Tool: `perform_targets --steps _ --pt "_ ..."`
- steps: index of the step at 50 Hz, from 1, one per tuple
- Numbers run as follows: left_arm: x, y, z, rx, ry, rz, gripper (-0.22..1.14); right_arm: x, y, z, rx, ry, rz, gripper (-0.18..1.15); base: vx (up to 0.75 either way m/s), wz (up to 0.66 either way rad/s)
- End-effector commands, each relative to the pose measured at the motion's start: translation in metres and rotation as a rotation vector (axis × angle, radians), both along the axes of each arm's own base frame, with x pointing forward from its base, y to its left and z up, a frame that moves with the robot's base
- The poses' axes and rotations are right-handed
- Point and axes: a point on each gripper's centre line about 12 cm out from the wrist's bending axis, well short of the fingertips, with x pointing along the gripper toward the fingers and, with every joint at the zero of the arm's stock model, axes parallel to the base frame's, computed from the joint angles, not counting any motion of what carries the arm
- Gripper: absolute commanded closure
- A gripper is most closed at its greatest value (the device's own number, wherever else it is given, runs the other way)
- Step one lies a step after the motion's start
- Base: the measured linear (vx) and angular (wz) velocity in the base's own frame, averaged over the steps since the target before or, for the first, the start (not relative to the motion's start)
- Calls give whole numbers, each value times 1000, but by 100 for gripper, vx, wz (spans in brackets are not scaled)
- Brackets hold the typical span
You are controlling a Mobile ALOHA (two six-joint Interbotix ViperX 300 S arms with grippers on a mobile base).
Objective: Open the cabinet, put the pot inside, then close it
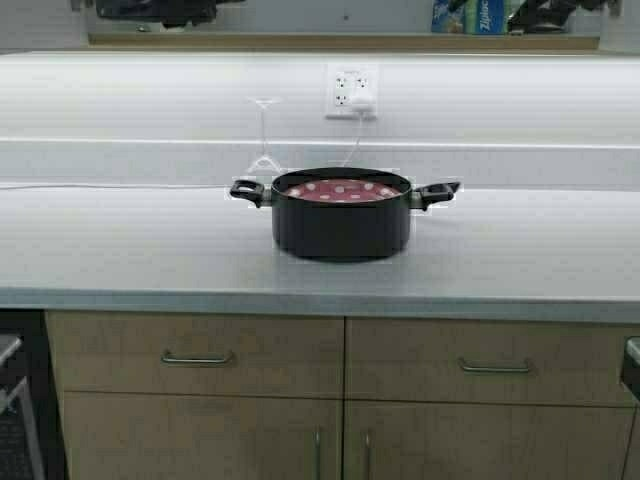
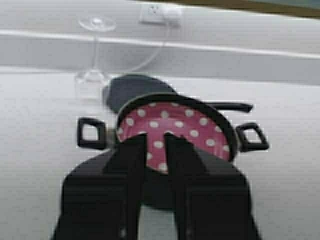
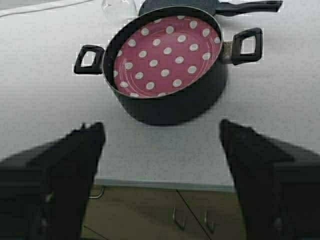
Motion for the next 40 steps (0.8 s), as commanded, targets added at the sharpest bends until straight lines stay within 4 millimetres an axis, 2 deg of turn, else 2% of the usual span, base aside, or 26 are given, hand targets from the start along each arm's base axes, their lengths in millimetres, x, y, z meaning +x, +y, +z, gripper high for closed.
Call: perform_targets --steps 1,9,13,18,21,27,36,40 --pt "-11 9 -17 -163 -5 36 -15 -12 2 -11 27 -73 -55 -2 0 0" --pt "-19 7 -58 -373 24 -1 -11 -26 7 -44 78 -115 -100 -2 0 0" --pt "-20 6 -79 -477 35 -14 -11 -26 9 -66 114 -81 -93 -2 0 0" --pt "-17 9 -115 -594 64 -9 -11 -19 20 -91 168 -46 -42 -2 0 0" --pt "-17 10 -134 -643 80 -4 -11 -11 26 -109 215 -20 -10 -2 0 0" --pt "-10 14 -166 -723 102 2 -11 14 23 -145 345 29 16 -2 0 0" --pt "15 15 -202 -799 125 -11 -11 50 15 -185 600 15 40 -2 0 0" --pt "29 14 -214 -828 116 -8 -11 62 15 -204 660 2 33 -2 0 0"
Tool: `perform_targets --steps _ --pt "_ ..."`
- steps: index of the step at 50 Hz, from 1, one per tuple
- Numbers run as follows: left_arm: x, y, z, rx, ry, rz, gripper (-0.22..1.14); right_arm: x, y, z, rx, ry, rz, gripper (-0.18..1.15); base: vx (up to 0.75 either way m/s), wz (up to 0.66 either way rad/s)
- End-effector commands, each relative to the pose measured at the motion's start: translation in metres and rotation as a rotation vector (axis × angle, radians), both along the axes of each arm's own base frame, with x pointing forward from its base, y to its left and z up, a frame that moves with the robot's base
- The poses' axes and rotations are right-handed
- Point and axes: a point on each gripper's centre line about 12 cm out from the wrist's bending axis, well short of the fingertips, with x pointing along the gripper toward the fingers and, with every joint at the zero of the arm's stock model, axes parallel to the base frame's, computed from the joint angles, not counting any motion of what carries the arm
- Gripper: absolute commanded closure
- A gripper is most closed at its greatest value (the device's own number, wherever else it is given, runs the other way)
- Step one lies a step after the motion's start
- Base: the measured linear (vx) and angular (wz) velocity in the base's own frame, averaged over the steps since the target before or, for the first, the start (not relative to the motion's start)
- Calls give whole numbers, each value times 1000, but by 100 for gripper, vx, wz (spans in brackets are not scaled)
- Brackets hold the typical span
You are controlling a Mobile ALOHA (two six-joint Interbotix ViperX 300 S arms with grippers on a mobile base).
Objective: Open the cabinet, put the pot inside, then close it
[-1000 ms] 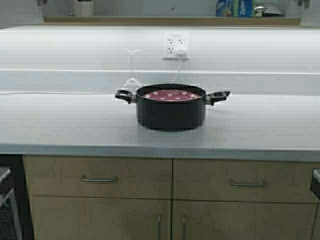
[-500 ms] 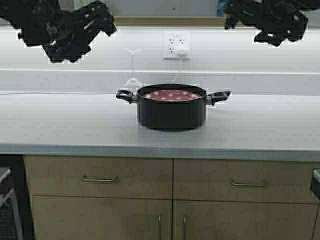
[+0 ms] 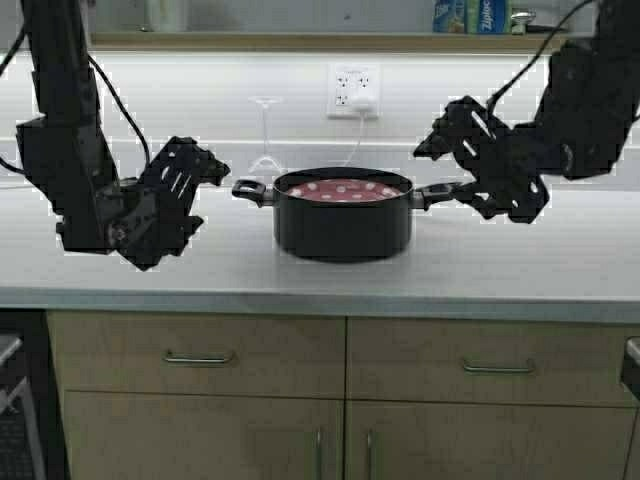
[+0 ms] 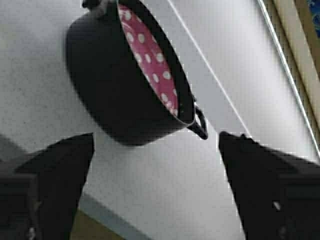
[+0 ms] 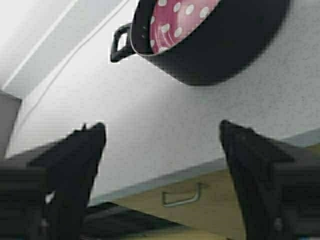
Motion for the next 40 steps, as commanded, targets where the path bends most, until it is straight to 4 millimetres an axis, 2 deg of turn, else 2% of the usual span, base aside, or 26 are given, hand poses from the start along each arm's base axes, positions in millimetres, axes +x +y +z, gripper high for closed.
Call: perform_targets --steps 1,5,13,20,40 --pt "25 -2 -8 -48 -44 9 -11 24 2 -21 101 -56 4 -2 0 0" --pt "40 -4 -15 -89 -56 13 -11 34 5 -40 121 -36 1 -2 0 0" --pt "52 -9 -27 -134 -56 12 -11 36 6 -54 164 -7 -3 -2 0 0" --pt "50 -8 -34 -128 -43 15 -11 40 7 -52 174 -29 -1 -2 1 -2" --pt "54 -3 -28 -134 -64 60 -11 51 8 -44 199 -86 -11 -2 3 -5"
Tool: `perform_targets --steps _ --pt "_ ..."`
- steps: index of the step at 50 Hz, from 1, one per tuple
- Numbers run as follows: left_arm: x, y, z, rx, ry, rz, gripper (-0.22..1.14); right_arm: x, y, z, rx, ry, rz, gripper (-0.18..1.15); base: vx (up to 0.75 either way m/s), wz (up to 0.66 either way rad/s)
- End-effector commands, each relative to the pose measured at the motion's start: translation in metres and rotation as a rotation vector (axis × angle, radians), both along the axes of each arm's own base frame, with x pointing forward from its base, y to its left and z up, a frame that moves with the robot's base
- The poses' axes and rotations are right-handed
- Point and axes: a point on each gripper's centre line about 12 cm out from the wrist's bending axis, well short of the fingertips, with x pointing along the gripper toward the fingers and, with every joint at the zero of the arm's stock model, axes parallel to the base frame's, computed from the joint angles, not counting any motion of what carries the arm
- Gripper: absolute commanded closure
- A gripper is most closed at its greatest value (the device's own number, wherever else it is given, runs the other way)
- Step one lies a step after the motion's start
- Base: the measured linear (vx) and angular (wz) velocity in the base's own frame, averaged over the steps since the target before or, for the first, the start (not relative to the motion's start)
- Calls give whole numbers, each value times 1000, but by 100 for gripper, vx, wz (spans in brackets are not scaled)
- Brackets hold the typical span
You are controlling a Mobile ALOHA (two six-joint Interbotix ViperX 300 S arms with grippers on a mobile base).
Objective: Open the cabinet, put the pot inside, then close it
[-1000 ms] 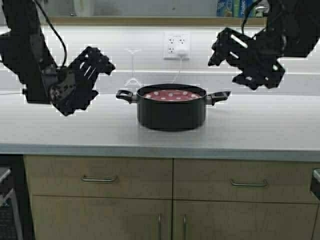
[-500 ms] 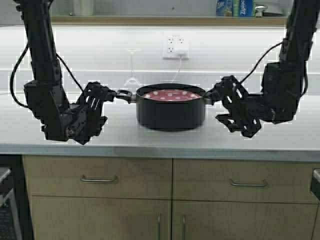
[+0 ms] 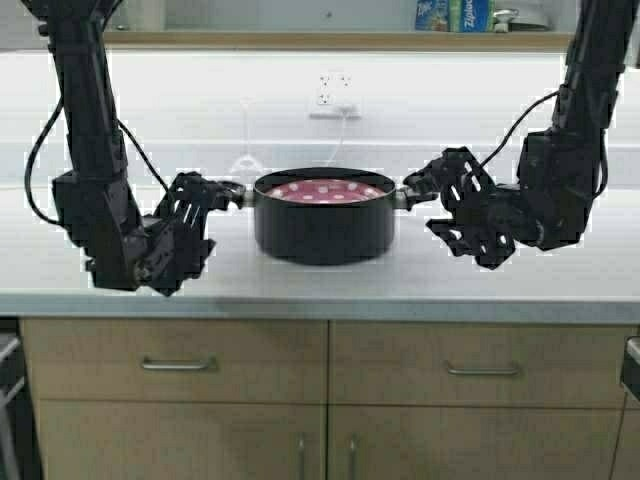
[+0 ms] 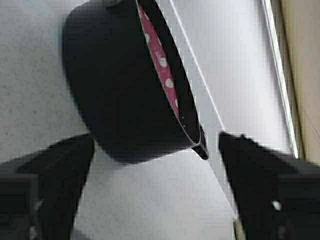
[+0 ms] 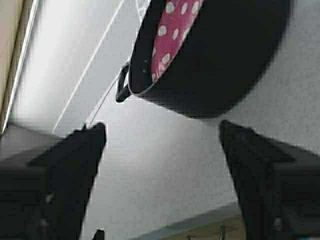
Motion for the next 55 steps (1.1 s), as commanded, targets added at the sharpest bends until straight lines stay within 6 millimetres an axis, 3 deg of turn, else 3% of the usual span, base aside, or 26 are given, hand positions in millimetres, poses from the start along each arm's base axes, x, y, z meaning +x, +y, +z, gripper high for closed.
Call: perform_targets --steps 1,21,33,55 --pt "9 3 16 -15 -49 44 -11 12 2 11 8 -57 -9 -2 9 -6" --pt "5 7 15 -18 -75 67 -11 17 9 -12 -4 -42 -3 -2 11 1" --pt "16 3 15 -28 -99 70 -11 27 5 -12 33 -98 -60 -2 8 3" --pt "17 8 12 -28 -96 88 -11 19 1 -20 20 -67 -74 -2 9 0"
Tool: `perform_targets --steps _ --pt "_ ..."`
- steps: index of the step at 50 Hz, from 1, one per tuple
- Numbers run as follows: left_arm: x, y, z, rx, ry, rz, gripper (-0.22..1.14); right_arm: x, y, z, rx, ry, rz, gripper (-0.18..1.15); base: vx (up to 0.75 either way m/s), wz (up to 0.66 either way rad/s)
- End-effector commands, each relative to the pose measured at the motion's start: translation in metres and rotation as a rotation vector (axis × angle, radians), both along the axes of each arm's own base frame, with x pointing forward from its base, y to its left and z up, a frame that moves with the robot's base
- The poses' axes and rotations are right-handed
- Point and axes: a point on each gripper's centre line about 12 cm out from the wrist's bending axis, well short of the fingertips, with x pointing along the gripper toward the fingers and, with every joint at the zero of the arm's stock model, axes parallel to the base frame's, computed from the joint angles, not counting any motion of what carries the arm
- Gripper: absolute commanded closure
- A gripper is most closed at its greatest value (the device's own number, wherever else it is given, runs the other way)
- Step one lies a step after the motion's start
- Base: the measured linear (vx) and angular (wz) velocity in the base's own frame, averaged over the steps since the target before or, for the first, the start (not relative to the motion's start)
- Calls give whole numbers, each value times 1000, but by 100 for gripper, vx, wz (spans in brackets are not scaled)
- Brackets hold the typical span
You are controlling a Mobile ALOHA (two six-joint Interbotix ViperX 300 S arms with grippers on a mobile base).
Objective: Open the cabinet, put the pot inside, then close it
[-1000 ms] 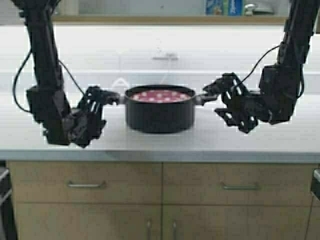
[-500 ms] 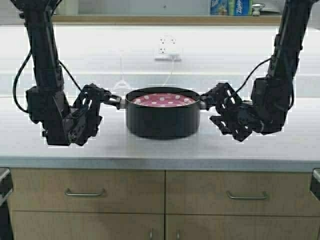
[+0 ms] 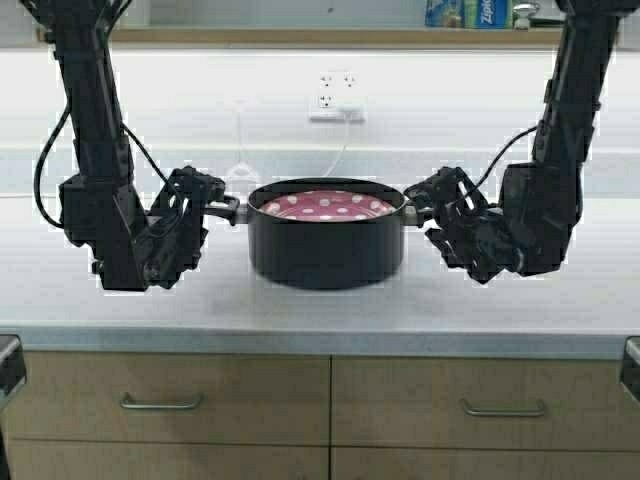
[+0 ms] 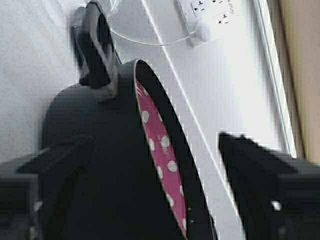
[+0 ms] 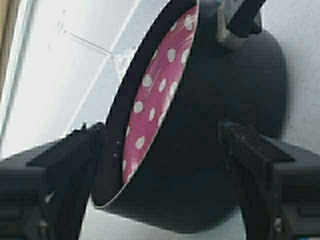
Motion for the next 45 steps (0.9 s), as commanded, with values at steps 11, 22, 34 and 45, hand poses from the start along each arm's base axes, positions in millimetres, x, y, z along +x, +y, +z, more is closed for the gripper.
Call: perform_targets --steps 11,22,34,45 --pt "0 4 5 2 -10 11 -11 -1 -1 5 -2 -15 -13 -2 11 -2" --pt "-3 5 4 5 1 11 -11 -3 -2 2 1 -13 -17 -2 9 0" --pt "-2 5 4 6 -1 13 -11 -4 -18 1 13 -32 -59 -2 3 1" --pt "4 4 -3 3 -6 20 -11 6 -30 -6 19 -41 -91 -2 0 0"
